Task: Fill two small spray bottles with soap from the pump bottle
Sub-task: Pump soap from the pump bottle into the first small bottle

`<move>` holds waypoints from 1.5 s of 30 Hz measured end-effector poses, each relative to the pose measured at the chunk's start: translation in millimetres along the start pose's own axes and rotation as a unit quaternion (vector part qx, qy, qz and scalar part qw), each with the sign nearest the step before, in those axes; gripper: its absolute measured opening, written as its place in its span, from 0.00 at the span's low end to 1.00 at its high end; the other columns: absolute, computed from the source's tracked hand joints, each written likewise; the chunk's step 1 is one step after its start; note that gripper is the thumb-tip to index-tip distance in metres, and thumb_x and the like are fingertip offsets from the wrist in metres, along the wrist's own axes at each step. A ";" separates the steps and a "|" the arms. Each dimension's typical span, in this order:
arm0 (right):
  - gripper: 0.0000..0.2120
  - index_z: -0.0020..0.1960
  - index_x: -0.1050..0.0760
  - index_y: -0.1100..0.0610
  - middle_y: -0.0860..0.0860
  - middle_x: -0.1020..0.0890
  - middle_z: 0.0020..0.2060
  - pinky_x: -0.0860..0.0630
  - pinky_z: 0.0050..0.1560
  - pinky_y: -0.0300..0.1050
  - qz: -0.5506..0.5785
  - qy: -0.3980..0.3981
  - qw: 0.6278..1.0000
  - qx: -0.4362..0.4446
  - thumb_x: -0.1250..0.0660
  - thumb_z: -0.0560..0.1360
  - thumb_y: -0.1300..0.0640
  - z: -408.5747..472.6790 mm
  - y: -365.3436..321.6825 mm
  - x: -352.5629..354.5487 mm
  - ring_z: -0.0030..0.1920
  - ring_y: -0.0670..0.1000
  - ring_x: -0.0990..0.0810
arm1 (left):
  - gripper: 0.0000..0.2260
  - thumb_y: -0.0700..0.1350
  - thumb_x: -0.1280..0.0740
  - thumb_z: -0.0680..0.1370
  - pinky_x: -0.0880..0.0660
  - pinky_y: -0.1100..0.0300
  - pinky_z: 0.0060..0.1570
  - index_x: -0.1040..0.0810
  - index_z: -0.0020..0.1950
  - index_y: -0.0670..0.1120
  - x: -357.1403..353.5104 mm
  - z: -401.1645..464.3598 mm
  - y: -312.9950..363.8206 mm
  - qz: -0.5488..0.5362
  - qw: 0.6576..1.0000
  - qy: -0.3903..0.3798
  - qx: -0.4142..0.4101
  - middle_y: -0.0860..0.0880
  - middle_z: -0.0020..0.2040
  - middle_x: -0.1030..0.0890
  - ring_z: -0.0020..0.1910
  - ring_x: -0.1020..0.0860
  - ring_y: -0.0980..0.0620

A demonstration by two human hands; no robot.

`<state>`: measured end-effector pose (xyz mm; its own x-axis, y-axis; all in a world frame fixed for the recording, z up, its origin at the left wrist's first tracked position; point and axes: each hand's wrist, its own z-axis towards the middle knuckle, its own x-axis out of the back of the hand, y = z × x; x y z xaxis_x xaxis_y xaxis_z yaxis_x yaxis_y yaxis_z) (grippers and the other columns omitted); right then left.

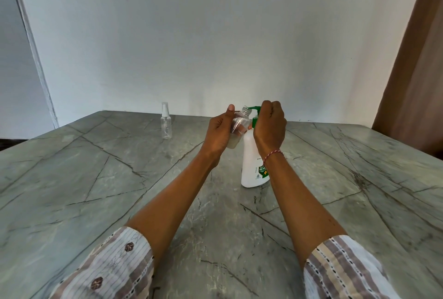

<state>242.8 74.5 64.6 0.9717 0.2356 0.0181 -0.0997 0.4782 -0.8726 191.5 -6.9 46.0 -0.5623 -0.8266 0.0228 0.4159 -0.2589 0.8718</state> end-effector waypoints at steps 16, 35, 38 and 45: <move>0.19 0.55 0.31 0.60 0.48 0.24 0.35 0.25 0.45 0.47 0.016 0.043 0.997 0.060 0.47 0.80 0.45 -5.5 -0.8 5.3 0.40 0.53 0.22 | 0.17 0.57 0.48 0.80 0.27 0.64 0.38 0.23 0.39 0.56 1.0 0.6 -0.9 -0.007 1.000 0.003 0.003 0.54 0.35 0.19 0.36 0.22 0.56; 0.25 0.66 0.35 0.59 0.55 0.26 0.60 0.23 0.52 0.46 -0.054 -0.055 0.965 0.251 0.33 0.71 0.55 -25.2 19.0 30.0 0.51 0.51 0.23 | 0.16 0.56 0.47 0.80 0.25 0.70 0.31 0.23 0.40 0.57 1.5 -2.4 6.7 -0.028 1.000 -0.005 0.007 0.61 0.30 0.19 0.30 0.21 0.63; 0.32 0.71 0.40 0.57 0.54 0.27 0.63 0.29 0.51 0.36 -0.057 -0.087 0.960 0.261 0.31 0.71 0.58 -26.4 25.8 32.9 0.53 0.46 0.26 | 0.16 0.56 0.47 0.80 0.27 0.74 0.28 0.23 0.40 0.57 1.9 -2.0 8.9 -0.028 1.000 -0.005 0.008 0.64 0.29 0.20 0.30 0.22 0.66; 0.28 0.71 0.41 0.56 0.55 0.25 0.63 0.22 0.56 0.51 -0.042 -0.082 0.969 0.229 0.34 0.74 0.59 -30.4 22.6 21.7 0.55 0.56 0.21 | 0.16 0.55 0.46 0.80 0.28 0.75 0.30 0.22 0.40 0.57 -0.6 -0.3 8.7 -0.020 1.000 -0.009 -0.008 0.63 0.30 0.20 0.30 0.23 0.67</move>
<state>268.1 64.8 30.4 0.9371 0.2928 0.1899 -0.1426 0.8178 -0.5575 195.7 -8.8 53.4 -0.5909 -0.8067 -0.0027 0.4047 -0.2994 0.8641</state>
